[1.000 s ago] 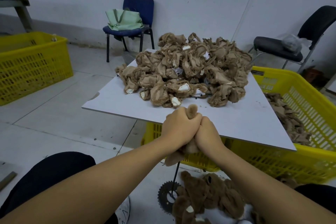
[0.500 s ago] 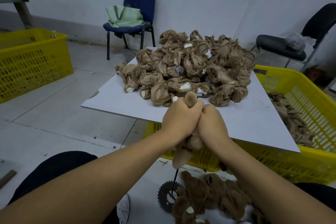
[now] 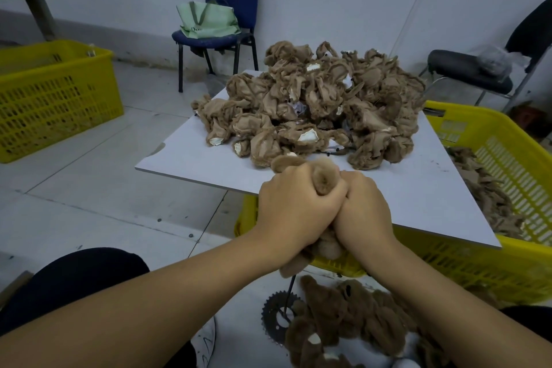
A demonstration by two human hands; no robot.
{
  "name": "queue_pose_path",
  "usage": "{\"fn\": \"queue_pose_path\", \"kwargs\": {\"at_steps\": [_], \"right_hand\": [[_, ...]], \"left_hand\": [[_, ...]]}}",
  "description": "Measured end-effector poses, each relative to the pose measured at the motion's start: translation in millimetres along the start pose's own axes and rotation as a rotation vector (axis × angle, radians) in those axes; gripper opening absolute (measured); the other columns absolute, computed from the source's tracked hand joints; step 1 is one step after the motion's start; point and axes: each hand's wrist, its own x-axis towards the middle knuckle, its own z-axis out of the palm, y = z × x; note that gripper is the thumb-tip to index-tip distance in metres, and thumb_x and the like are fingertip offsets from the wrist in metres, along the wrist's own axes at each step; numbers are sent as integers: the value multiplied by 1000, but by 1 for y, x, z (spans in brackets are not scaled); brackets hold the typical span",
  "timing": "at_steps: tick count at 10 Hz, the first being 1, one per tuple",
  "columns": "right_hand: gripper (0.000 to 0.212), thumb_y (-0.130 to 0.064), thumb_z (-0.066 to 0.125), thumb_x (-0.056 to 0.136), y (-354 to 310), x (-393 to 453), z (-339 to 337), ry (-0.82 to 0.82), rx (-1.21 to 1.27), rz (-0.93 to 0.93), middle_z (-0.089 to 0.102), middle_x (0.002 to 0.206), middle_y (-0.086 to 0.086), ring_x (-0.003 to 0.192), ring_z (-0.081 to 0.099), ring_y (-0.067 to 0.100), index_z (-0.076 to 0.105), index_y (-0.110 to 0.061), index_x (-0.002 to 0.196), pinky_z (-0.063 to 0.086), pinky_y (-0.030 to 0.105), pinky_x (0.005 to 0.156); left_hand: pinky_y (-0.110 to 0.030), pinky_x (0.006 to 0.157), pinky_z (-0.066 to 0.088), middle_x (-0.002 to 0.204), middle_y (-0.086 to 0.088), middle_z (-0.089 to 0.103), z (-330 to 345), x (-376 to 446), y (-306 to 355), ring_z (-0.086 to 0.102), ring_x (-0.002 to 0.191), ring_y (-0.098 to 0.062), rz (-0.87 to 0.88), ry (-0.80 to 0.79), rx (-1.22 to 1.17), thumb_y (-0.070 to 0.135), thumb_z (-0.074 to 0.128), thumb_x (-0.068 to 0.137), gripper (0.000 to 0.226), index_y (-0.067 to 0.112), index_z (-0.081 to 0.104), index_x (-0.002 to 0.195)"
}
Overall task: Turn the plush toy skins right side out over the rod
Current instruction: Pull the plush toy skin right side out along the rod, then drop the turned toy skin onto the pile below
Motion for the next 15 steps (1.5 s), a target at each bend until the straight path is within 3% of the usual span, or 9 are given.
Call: {"fn": "queue_pose_path", "kwargs": {"at_steps": [2,4,7,8,10,12,13,14,15], "right_hand": [[36,-17,45,102,25,25,33,-108,214,176,51,64,0,61,49,17,47,-17,66,37,33,57],[30,-12,46,102,64,14,79,-347,71,321,50,78,-2,87,54,20,45,-20,74,42,32,76],[32,-13,49,100,52,36,64,-193,-64,109,48,71,-8,78,54,16,45,-22,70,41,31,69],[36,-11,47,102,46,41,60,-265,-119,149,44,72,-7,94,57,22,39,-22,68,44,35,85],[22,-19,46,102,52,10,68,-428,-112,221,53,93,2,87,53,20,46,-20,80,41,31,73],[35,-4,46,102,44,27,56,-348,60,137,48,74,-5,72,52,12,43,-20,72,40,27,72],[44,12,48,97,25,26,16,-376,558,226,51,77,-11,56,59,-15,44,-28,79,43,4,53],[32,-2,53,100,25,42,-4,-441,848,235,59,62,-14,54,59,-16,47,-28,81,43,2,51],[36,-52,79,77,18,56,-21,-792,1241,431,54,57,0,60,61,10,65,-19,70,51,21,59]], "left_hand": [[-33,67,51,79,8,67,10,13,-10,63,74,-10,-370,-320,-39,73,34,72,54,30,59,92],[-31,58,37,74,-1,59,23,-5,-26,59,70,-22,-401,-607,161,42,38,98,32,24,49,74],[-29,53,35,71,6,55,9,12,-2,53,64,-11,-33,-200,68,34,52,91,24,29,43,70],[-33,53,39,74,4,58,7,17,0,57,69,-19,-26,-246,76,31,47,88,11,28,51,78],[-33,69,43,90,0,54,19,3,-11,57,89,-23,-376,-565,169,27,48,100,10,17,48,101],[-31,62,37,86,3,59,5,7,2,61,85,-21,-109,-299,216,21,56,95,6,18,59,100],[-35,57,33,80,3,48,-3,14,7,54,77,-26,246,-178,219,9,65,85,22,16,44,81],[-36,63,38,91,-6,58,-6,23,7,56,82,-26,598,-132,411,7,75,79,18,12,60,87],[-37,67,43,86,-9,61,-5,25,4,57,80,-26,955,-146,435,2,69,85,7,9,66,84]]}}
